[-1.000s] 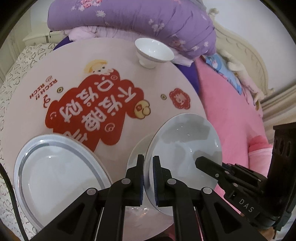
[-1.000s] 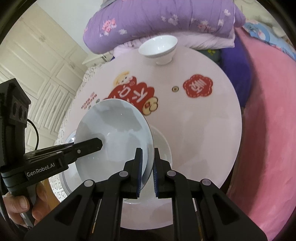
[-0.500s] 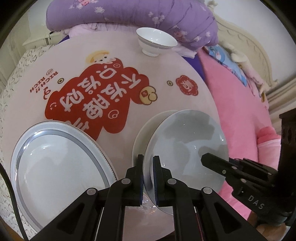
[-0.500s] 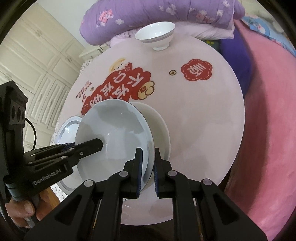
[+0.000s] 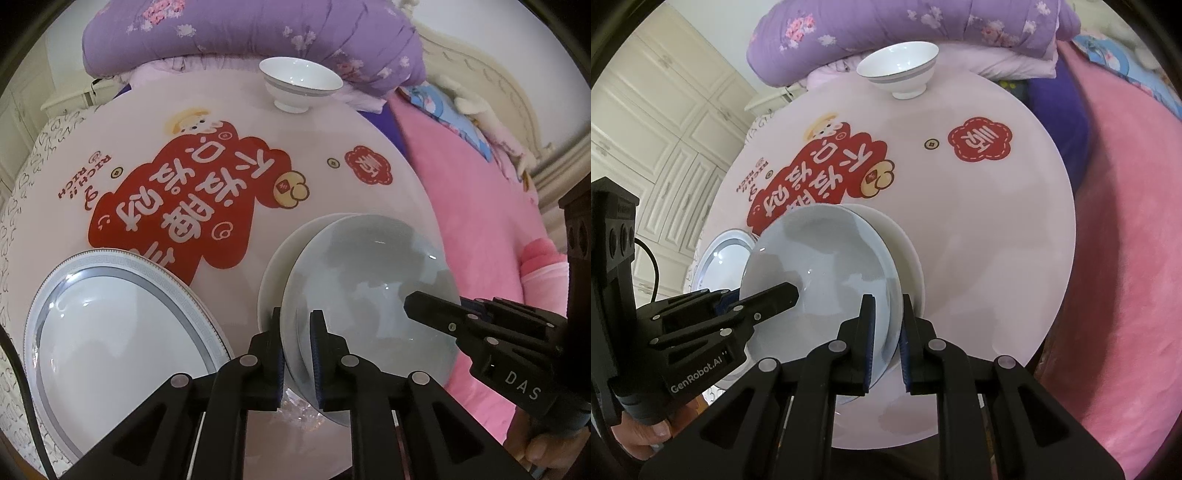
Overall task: Organize plates and bowls
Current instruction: 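Carry the held bowls with both grippers and lower them into the placed bowls, then open both grippers to release the stacked bowls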
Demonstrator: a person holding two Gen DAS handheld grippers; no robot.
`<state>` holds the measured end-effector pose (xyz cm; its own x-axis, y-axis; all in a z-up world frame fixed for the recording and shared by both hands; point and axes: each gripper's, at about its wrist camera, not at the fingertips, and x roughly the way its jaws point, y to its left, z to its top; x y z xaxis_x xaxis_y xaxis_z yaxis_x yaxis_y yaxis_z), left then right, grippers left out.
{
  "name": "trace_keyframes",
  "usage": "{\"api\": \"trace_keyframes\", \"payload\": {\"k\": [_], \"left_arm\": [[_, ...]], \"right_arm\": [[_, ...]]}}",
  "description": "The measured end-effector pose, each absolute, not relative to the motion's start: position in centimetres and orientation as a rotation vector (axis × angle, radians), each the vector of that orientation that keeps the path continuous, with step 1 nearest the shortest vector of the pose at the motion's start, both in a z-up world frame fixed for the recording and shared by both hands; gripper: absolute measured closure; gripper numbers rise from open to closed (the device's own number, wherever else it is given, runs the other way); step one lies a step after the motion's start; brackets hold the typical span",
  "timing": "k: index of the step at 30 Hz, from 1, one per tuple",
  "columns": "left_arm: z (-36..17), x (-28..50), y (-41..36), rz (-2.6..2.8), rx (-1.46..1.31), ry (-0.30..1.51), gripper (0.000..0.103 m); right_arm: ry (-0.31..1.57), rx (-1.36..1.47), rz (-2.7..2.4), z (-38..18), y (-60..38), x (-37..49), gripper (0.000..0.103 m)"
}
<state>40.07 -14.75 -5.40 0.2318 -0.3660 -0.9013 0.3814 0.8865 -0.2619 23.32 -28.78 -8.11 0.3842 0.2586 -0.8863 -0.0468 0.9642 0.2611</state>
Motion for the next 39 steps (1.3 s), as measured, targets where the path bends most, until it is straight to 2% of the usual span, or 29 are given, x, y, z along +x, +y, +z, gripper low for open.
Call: {"api": "trace_keyframes", "payload": {"k": [6,9,15,20,24,28,31,32,33,34,35,36,37,39], "left_arm": [[-5.2,40.3,-15.0,-0.53,0.019,1.256,0.086],[-5.2,40.5,-15.0,-0.532,0.017,1.26,0.086],[-4.9,40.8,-14.8,-0.535,0.01,1.263,0.084],[-4.2,40.8,-15.0,-0.543,0.011,1.256,0.073],[-3.3,40.7,-14.7,-0.537,0.017,1.224,0.058],[-3.1,40.7,-14.4,-0.539,0.016,1.225,0.058],[-3.0,40.9,-14.1,-0.537,0.016,1.23,0.056],[-3.0,41.0,-14.1,-0.538,0.013,1.233,0.054],[-3.0,41.1,-13.9,-0.54,0.007,1.235,0.048],[-2.9,41.3,-13.8,-0.54,0.001,1.235,0.038],[-2.8,41.5,-13.6,-0.538,-0.01,1.233,0.032],[-2.6,41.7,-13.5,-0.535,-0.02,1.229,0.019],[-2.3,41.9,-13.3,-0.535,-0.036,1.217,0.013],[-1.8,42.2,-13.1,-0.54,-0.047,1.198,0.012]], "right_arm": [[1.164,0.191,0.19,-8.1,-28.7,23.5,0.089],[1.166,0.191,0.195,-8.0,-28.5,23.5,0.083],[1.16,0.163,0.189,-7.4,-28.2,23.6,0.079],[1.157,0.161,0.186,-7.1,-28.4,23.6,0.078],[1.148,0.144,0.189,-6.7,-28.4,23.5,0.072],[1.143,0.144,0.186,-6.4,-28.3,23.4,0.068],[1.104,0.16,0.175,-5.7,-29.0,23.2,0.055],[1.091,0.178,0.179,-5.5,-29.3,23.1,0.039],[1.076,0.207,0.185,-5.2,-29.9,23.1,0.013],[1.064,0.223,0.185,-5.0,-30.2,23.1,0.005],[1.047,0.239,0.178,-4.8,-30.6,23.2,0.0],[1.041,0.248,0.17,-4.7,-30.9,23.4,0.0],[1.037,0.262,0.172,-4.6,-31.2,23.6,0.0],[1.028,0.302,0.18,-4.5,-32.0,24.0,0.0]]}}
